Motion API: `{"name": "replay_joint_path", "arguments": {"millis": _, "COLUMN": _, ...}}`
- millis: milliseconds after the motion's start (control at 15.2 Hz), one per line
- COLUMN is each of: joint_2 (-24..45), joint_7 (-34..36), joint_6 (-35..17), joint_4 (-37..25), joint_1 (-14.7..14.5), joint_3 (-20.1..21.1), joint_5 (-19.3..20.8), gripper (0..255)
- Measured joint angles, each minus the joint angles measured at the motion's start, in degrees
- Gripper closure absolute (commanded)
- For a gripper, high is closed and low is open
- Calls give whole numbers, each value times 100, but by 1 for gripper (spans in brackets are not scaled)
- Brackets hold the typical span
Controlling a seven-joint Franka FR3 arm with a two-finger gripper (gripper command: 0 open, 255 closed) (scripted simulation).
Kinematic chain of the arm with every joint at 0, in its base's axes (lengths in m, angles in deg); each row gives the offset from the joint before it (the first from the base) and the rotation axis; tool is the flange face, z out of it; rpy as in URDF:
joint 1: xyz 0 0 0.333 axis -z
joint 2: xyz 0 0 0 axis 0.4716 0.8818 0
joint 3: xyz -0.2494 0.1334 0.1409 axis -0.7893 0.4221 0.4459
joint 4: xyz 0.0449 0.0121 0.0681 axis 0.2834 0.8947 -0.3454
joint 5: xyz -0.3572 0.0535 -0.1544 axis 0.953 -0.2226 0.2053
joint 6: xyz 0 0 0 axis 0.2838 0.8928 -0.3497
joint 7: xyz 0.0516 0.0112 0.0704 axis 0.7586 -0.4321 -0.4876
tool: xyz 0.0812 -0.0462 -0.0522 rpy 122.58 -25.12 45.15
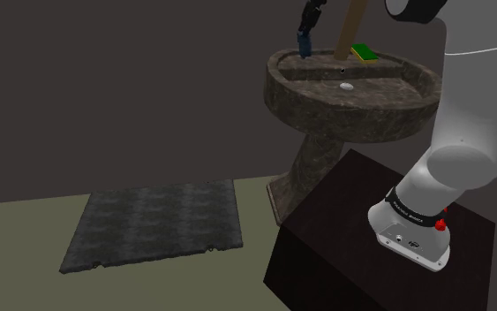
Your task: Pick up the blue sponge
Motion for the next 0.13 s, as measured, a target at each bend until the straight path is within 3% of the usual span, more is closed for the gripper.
{"name": "replay_joint_path", "arguments": {"millis": 132, "joint_2": 2, "joint_7": 19, "joint_6": 105, "joint_4": -111, "joint_1": 30, "joint_3": -5, "joint_5": 4, "gripper": 255}}
